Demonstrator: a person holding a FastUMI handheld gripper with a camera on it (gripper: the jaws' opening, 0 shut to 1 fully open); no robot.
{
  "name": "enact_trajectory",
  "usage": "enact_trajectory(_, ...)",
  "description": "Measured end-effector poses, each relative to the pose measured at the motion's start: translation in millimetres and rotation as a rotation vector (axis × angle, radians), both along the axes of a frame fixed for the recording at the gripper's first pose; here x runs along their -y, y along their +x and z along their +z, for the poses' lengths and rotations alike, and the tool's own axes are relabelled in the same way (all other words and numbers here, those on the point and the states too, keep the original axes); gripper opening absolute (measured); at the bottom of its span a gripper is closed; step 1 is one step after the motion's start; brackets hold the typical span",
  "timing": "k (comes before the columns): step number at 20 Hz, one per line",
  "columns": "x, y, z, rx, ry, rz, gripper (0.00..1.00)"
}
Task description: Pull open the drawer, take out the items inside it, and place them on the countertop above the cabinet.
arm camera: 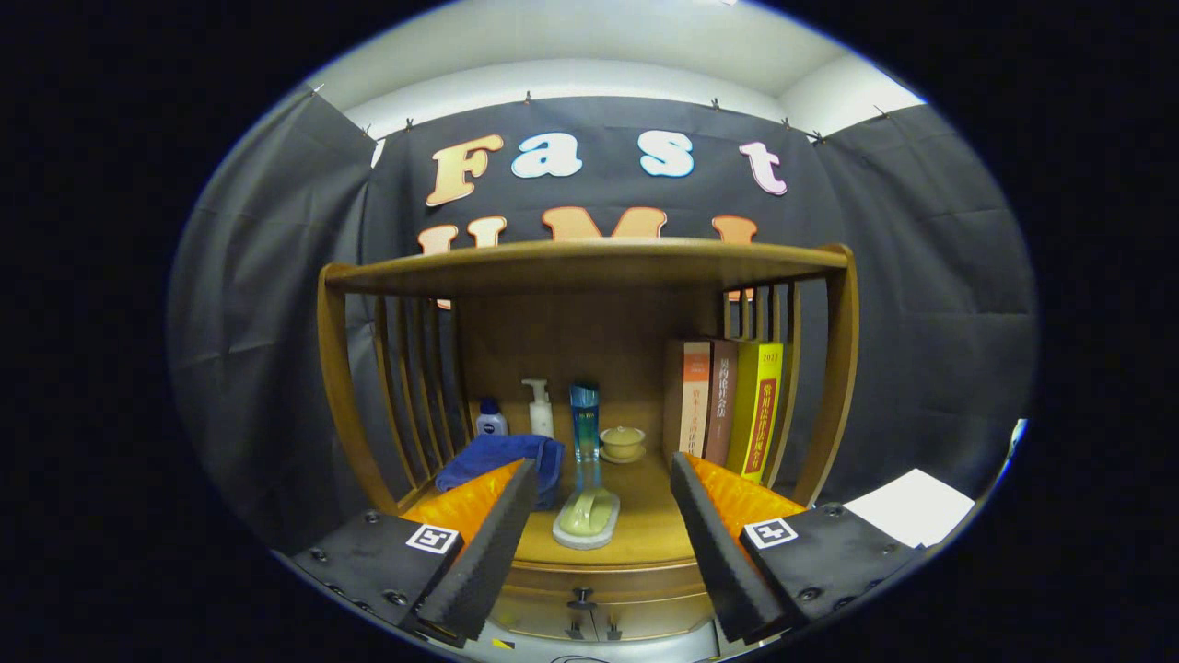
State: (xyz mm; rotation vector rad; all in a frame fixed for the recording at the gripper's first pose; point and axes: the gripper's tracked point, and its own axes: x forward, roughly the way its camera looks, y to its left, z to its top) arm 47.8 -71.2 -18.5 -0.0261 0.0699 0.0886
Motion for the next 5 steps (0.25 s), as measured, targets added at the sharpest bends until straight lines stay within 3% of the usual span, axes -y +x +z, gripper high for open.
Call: enact_trajectory(5, 9.4, -4.1, 52.0, 0.052, -0.006, -0.011, 0.97)
